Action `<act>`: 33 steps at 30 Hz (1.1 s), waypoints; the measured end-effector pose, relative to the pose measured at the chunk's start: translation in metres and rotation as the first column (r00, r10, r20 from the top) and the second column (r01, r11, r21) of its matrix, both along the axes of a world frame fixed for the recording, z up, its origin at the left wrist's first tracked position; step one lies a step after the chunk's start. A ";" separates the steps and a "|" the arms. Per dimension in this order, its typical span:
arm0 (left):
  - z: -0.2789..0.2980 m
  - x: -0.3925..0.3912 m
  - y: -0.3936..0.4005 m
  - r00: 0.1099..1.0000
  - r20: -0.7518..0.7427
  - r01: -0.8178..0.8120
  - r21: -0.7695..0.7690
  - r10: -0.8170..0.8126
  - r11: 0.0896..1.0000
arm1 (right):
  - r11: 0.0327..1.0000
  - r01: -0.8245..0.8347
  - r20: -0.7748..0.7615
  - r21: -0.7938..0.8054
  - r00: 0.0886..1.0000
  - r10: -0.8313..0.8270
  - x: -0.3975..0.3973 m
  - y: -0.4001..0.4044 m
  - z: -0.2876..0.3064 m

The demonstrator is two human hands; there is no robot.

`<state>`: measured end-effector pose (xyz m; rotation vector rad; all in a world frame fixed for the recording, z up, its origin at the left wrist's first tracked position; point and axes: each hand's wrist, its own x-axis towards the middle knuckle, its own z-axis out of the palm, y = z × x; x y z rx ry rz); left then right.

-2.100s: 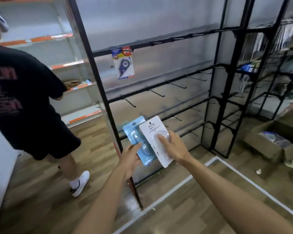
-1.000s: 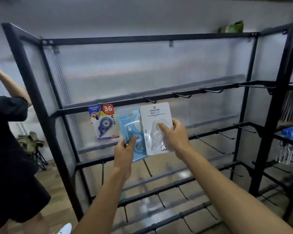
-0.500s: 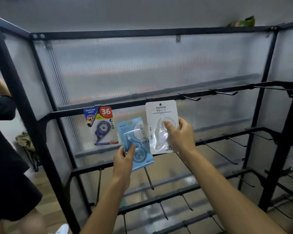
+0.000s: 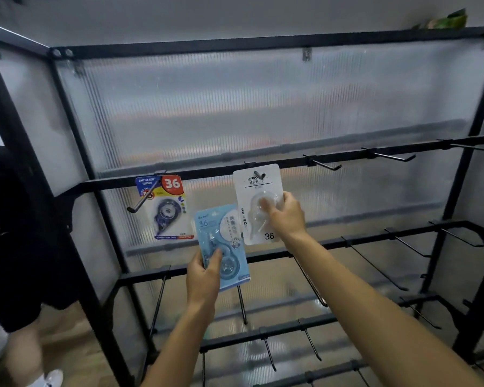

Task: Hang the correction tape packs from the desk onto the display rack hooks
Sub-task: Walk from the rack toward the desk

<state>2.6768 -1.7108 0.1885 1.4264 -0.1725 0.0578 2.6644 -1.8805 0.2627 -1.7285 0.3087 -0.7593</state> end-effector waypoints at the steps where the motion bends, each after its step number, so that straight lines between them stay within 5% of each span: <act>1: -0.002 0.000 0.000 1.000 0.005 -0.020 0.019 0.020 1.000 | 1.000 -0.003 -0.022 -0.001 1.000 0.003 0.008 -0.001 0.002; 10: -0.004 -0.009 -0.010 0.999 0.034 -0.036 0.068 0.034 0.997 | 0.996 0.020 -0.184 -0.086 0.982 -0.035 0.033 -0.008 0.001; 13: -0.002 -0.015 -0.023 0.999 0.034 -0.007 0.057 0.005 0.998 | 0.987 0.128 -0.121 -0.099 0.983 -0.140 0.015 -0.006 -0.007; 18: 0.003 -0.026 -0.060 0.993 0.066 0.095 0.047 -0.098 0.994 | 0.965 -0.223 -0.046 0.136 0.972 0.231 -0.039 -0.011 -0.024; 24: 0.013 -0.048 -0.112 0.929 0.148 0.341 0.012 -0.339 0.940 | 0.991 -0.101 0.006 0.083 0.995 0.101 -0.077 -0.053 -0.008; 33: 0.010 -0.040 -0.132 0.914 0.321 0.036 0.545 -0.248 0.838 | 0.997 0.032 0.017 0.070 0.999 -0.033 -0.096 -0.118 0.040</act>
